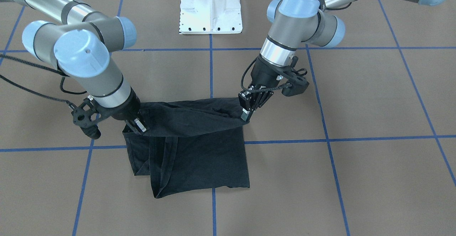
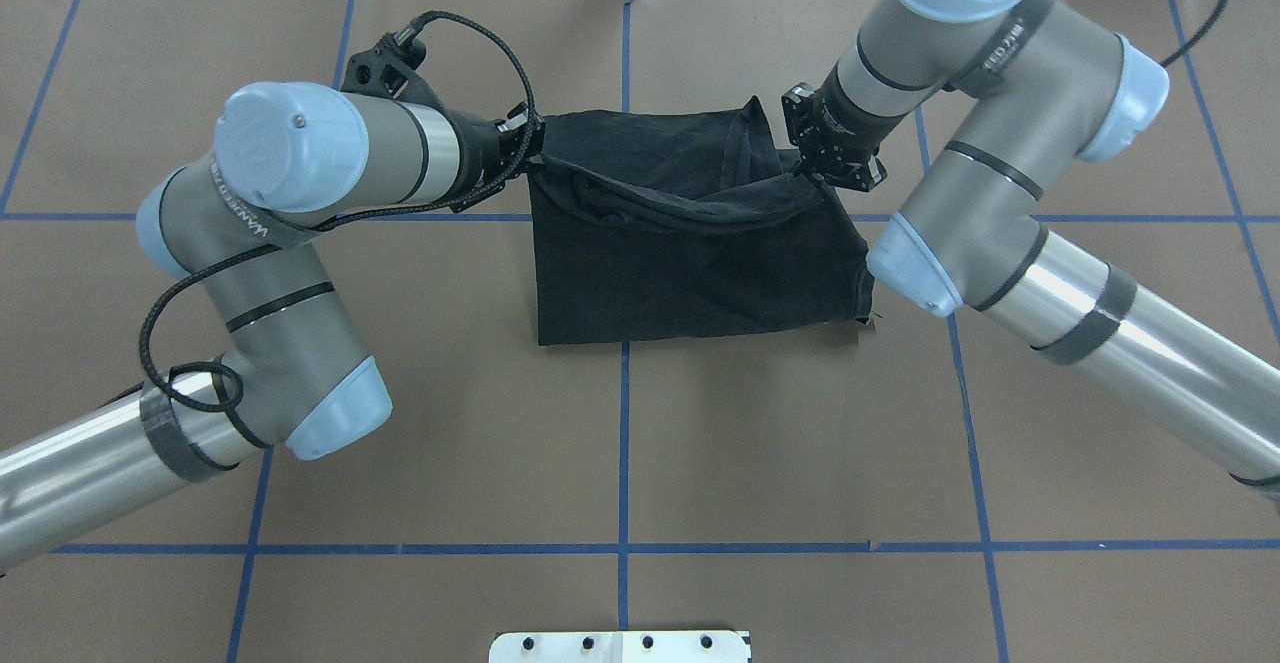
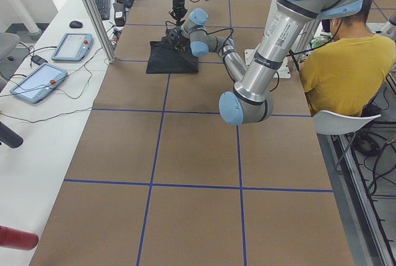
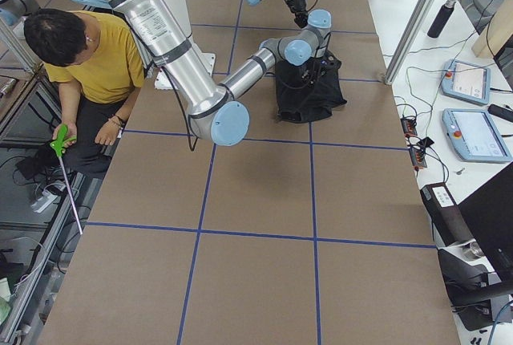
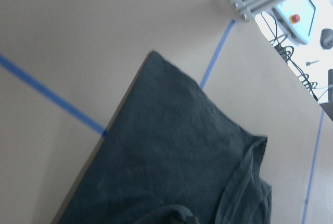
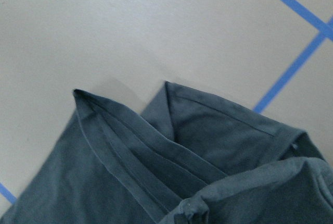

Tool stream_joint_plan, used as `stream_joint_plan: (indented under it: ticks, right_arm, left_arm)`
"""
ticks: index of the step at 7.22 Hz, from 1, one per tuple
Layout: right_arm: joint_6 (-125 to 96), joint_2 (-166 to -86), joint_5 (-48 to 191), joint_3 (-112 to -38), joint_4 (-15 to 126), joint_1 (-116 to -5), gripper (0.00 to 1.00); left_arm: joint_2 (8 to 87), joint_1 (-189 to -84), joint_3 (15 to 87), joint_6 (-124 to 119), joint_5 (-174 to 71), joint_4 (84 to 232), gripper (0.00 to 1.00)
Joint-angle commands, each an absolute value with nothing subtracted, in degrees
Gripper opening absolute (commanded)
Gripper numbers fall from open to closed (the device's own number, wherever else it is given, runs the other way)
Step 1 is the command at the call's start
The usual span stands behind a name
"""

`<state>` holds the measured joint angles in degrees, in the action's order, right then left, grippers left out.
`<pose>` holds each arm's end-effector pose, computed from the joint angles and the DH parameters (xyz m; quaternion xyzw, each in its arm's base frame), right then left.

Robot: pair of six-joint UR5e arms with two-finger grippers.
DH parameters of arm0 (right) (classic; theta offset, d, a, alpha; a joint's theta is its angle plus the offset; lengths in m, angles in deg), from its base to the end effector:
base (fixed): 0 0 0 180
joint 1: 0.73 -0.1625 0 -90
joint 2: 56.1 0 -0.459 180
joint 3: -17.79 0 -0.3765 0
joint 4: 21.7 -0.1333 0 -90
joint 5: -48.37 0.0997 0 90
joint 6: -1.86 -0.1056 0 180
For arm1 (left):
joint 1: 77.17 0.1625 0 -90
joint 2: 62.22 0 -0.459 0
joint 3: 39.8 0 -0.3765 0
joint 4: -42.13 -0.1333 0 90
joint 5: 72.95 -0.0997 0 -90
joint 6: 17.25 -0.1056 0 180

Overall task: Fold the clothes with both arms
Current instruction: 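Lay the edge down on the far side and open both grippers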

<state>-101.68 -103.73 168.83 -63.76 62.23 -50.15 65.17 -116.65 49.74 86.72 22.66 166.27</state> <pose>-0.4316 -0.6266 0.2972 -0.1332 -0.3899 0.3969 0.8202 0.4709 -0.5473 0.2408 0.0893 0.5750 -0.3401 0.7388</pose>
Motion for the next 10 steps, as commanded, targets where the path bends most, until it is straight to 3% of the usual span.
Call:
stream_joint_plan:
  ticks: [1,2,3,7,8,10]
  right_arm:
    - [-96.1,-93.1,168.4,-38.9,49.2,-53.0,0.99]
    - [-94.2,-86.8,168.2,-27.6,43.1,-53.7,1.0]
    - [-90.0,-80.2,168.4,-19.6,42.3,-54.9,1.0]
    - [-88.0,-81.7,169.3,-20.0,41.9,-56.3,1.0]
    - [-82.5,-85.8,171.6,-25.0,42.5,-58.6,1.0]
    - [-63.5,-102.6,177.3,-40.0,42.9,-67.5,1.0]
  left_arm:
    - [72.0,-120.9,33.9,81.3,22.7,171.3,0.58]
    - [74.2,-122.9,26.6,77.8,22.5,175.2,0.84]
    - [74.9,-124.7,24.8,76.8,22.6,176.8,0.98]
    - [75.0,-126.5,26.6,72.0,29.4,176.7,0.99]
    - [73.3,-128.0,30.7,63.3,32.7,175.2,0.99]
    - [63.4,-132.3,43.3,42.0,39.1,166.5,0.99]
